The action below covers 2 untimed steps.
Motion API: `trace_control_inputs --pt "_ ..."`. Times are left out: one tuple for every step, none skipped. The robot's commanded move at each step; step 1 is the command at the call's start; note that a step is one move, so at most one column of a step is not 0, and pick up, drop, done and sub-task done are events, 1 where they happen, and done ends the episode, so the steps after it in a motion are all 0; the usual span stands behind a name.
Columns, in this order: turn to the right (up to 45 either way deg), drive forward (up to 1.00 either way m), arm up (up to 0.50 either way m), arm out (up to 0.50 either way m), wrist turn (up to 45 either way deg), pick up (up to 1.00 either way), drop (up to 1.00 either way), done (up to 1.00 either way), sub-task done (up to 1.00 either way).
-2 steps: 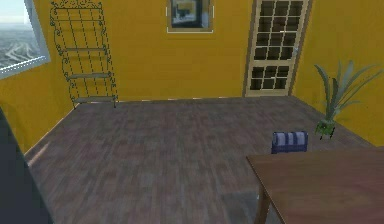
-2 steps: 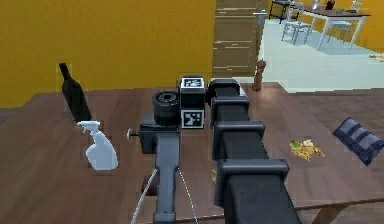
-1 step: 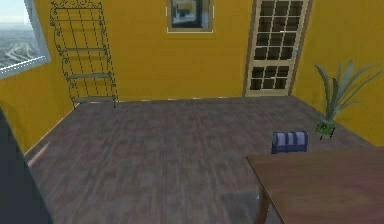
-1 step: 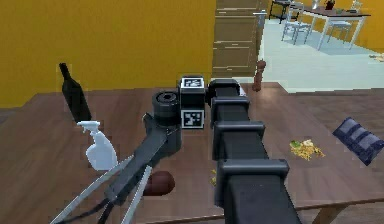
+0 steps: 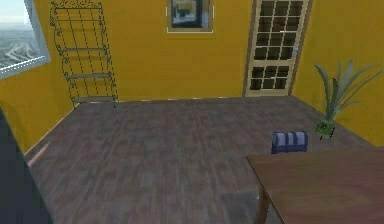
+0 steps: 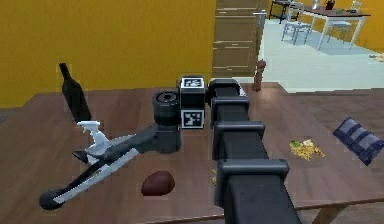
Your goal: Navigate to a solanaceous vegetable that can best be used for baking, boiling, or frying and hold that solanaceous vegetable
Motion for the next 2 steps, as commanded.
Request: trace_control_inputs --pt "0.0 0.0 0.0 0.0 45.0 0.0 0.0 0.0 0.0" --pt "0.0 0.0 0.0 0.0 12.0 0.0 0.0 0.0 0.0"
